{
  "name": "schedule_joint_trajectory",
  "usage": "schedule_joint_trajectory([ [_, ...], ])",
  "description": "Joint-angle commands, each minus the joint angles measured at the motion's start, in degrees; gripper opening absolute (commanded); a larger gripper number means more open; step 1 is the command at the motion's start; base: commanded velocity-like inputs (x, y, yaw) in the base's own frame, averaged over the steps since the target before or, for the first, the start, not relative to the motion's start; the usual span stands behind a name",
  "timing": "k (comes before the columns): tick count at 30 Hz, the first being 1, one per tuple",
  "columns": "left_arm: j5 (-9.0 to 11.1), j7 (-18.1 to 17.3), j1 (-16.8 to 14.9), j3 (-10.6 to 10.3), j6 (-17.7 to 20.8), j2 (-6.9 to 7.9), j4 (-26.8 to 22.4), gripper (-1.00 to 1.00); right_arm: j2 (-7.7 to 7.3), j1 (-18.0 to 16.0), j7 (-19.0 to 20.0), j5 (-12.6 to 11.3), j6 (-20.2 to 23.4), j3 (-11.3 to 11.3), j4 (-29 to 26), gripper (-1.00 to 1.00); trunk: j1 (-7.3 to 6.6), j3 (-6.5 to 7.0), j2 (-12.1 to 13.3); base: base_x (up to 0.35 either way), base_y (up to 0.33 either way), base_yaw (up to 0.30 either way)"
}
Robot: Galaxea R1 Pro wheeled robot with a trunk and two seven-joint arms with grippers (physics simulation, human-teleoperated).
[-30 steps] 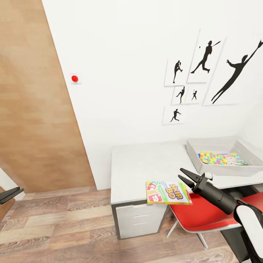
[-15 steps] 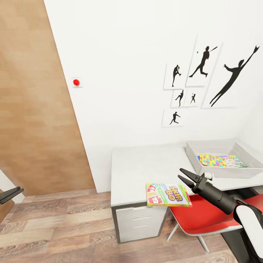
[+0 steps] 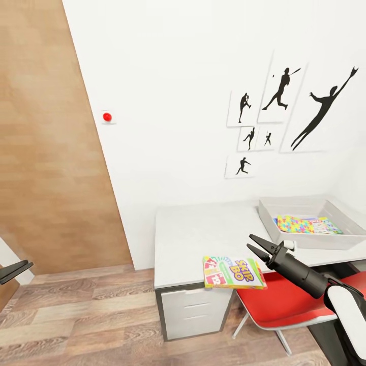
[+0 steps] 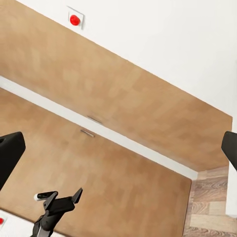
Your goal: Put all the toys in the child's room - the three board games (two on the bed and one on the table), the two jigsaw puzzles on the table, and the tennis ball on the table - inside the toy box on the table in the child's room.
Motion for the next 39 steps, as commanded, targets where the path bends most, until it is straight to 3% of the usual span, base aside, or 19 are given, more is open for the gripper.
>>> schedule_joint_trajectory([
  [1,-0.09,-0.27,-0.05,0.02,0.61,0.01,-0.01,1.00,0.00,-0.06,0.14,0.02,0.33,-0.06,0.00,1.00,0.03,-0.12,-0.12,0.000,0.000,0.000],
  [7,-0.09,-0.27,-0.05,0.01,0.61,0.01,-0.01,1.00,0.02,-0.06,0.02,0.04,0.29,-0.04,0.02,1.00,0.03,-0.10,-0.12,0.000,0.000,0.000],
  [10,-0.22,-0.17,-0.12,-0.29,0.25,-0.97,-0.30,1.00,1.00,-0.06,-0.95,0.77,-0.66,-0.56,0.94,1.00,0.03,-0.10,-0.12,0.000,0.000,0.000],
  [19,-0.19,-0.17,-0.13,-0.32,0.25,-0.96,-0.33,1.00,2.69,-0.06,-0.92,0.93,-1.70,-0.66,1.74,1.00,0.03,-0.10,-0.12,0.000,0.000,0.000],
  [30,-0.18,-0.18,-0.14,-0.33,0.25,-0.96,-0.33,1.00,3.05,-0.06,-0.88,1.11,-5.26,-0.65,3.70,1.00,0.03,-0.10,-0.12,0.000,-0.001,0.000],
  [39,-0.18,-0.18,-0.14,-0.37,0.25,-0.96,-0.30,1.00,3.08,-0.07,-0.87,1.15,-5.60,-0.64,3.86,1.00,0.03,-0.10,-0.12,0.000,-0.160,0.000],
])
